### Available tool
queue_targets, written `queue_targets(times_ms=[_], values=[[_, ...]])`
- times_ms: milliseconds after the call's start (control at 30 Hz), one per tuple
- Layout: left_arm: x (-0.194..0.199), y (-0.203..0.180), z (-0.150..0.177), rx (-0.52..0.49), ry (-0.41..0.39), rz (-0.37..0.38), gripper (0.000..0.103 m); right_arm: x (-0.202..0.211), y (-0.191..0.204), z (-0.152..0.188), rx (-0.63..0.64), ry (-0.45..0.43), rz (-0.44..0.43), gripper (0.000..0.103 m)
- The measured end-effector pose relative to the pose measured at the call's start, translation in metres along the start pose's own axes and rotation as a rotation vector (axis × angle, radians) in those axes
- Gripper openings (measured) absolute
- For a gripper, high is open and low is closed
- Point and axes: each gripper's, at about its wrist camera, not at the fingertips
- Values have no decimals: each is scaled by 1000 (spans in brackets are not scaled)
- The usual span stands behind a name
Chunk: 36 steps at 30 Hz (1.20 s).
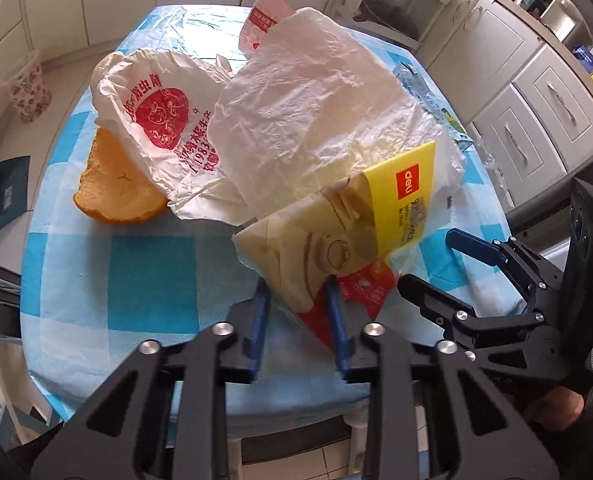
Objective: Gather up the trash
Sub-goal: 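Lift the Deli package with the left tool while the right tool grasps a white plastic bag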
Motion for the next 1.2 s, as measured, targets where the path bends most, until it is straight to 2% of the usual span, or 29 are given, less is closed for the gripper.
queue_targets(times_ms=[167,333,467,567,667,767,933,1100,1133,1200], values=[[11,2,-2,-11,-31,33,8,-1,3,-1,16,0,6,80],[37,4,0,-30,-68,33,6,14,-6,6,-22,-2,-3,80],[85,22,2,-24,-158,90,6,54,-17,10,-21,-100,91,80],[111,44,-1,36,-225,139,6,72,-23,1,-3,-179,110,80],[123,63,-6,112,-260,182,6,69,-16,-19,69,-199,101,81],[126,77,-11,192,-287,190,6,55,6,-41,207,-203,68,85],[124,99,-15,299,-300,209,6,19,51,-70,445,-156,61,91],[118,105,-17,329,-295,210,6,-16,69,-81,527,-84,54,94],[117,105,-17,329,-295,209,6,-20,70,-81,532,-70,47,93],[117,105,-17,327,-297,211,6,-23,67,-77,512,-57,16,71]])
Point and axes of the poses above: each gripper's, at about its wrist camera, not at the fingertips, and x roughly against the way its jaws point, y to its left, z to its underside, and after that the axes turned 13 degrees about x, right-handed
